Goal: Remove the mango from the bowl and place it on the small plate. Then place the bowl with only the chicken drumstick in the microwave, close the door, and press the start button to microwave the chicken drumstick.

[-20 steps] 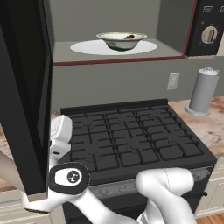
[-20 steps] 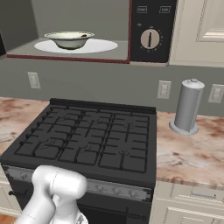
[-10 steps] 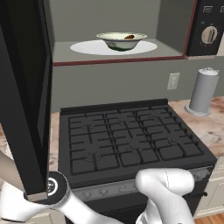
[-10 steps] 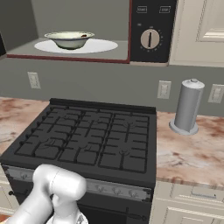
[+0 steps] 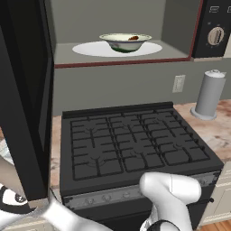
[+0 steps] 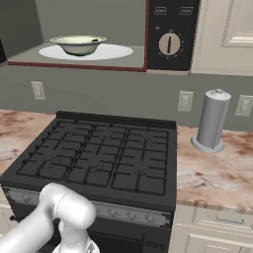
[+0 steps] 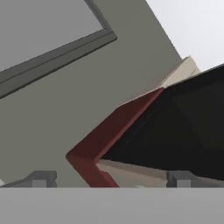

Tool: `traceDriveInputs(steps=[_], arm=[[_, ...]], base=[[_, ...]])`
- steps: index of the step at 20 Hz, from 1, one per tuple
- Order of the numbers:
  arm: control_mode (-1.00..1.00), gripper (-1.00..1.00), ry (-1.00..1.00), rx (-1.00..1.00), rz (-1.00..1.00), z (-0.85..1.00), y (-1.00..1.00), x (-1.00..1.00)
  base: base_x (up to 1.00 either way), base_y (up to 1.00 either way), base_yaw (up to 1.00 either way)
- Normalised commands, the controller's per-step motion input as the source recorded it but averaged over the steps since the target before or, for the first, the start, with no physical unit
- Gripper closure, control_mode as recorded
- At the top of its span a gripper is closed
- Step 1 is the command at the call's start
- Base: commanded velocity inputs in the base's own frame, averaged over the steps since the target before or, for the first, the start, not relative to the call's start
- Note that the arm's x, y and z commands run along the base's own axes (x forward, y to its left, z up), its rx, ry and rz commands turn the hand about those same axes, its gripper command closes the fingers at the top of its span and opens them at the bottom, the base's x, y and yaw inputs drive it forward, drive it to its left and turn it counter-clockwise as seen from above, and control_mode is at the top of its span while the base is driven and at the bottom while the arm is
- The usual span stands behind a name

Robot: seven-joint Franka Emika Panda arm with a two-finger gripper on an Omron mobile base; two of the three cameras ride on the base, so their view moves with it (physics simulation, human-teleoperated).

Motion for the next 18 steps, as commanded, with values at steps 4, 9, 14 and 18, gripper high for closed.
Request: traceDriveInputs(steps=[4, 9, 14, 18], arm=[[-1.0, -1.0, 0.0, -0.1, -0.34, 0.32, 0.58, 0.0], [-1.0, -1.0, 0.0, -0.04, -0.29, 0.53, -0.02, -0.01], [-1.0, -1.0, -0.08, 0.02, -0.17, 0.3, -0.79, -0.17], [-1.0, -1.0, -0.16, 0.09, -0.19, 0.25, -1.0, -0.19]], base=[[0.0, 0.0, 0.0], [0.0, 0.0, 0.0], [0.0, 0.0, 0.0], [0.0, 0.0, 0.0]])
